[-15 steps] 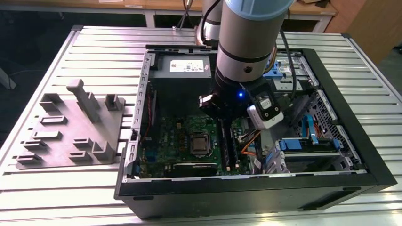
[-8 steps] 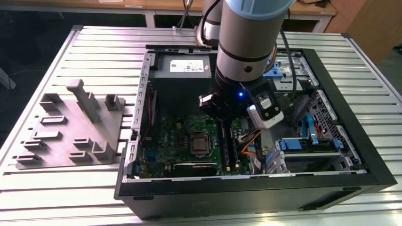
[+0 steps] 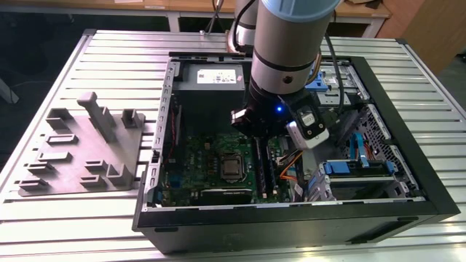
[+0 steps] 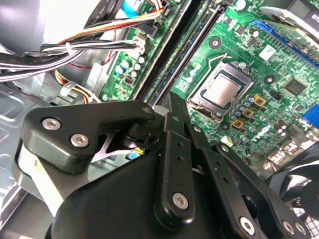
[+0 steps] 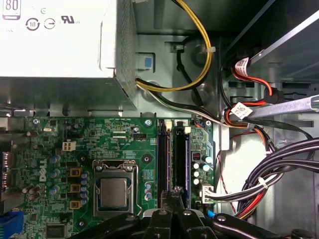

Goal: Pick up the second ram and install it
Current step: 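Press down the second ram until it locks into place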

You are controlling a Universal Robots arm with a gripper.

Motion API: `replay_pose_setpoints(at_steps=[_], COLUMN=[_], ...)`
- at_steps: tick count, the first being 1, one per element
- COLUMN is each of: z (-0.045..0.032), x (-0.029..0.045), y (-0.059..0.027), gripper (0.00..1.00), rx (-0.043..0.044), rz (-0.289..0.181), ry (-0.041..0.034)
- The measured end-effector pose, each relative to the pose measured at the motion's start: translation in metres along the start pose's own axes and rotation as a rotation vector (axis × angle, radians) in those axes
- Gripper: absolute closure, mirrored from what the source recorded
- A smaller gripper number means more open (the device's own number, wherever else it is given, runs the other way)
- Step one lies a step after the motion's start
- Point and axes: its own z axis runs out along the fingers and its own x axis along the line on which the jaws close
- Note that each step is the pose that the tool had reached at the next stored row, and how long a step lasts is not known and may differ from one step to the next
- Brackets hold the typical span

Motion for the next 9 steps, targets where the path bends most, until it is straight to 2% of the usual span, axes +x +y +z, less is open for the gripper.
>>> replay_pose_setpoints(at_steps=[5,9], z=[-0.0002,0.0006], x=[-0.0001,0.0001], y=[0.0004,0.0024], gripper=[0.9,0.9], rx=[0.0001,-0.0032], rz=[0.0,0.0], ry=[0.0001,0.0])
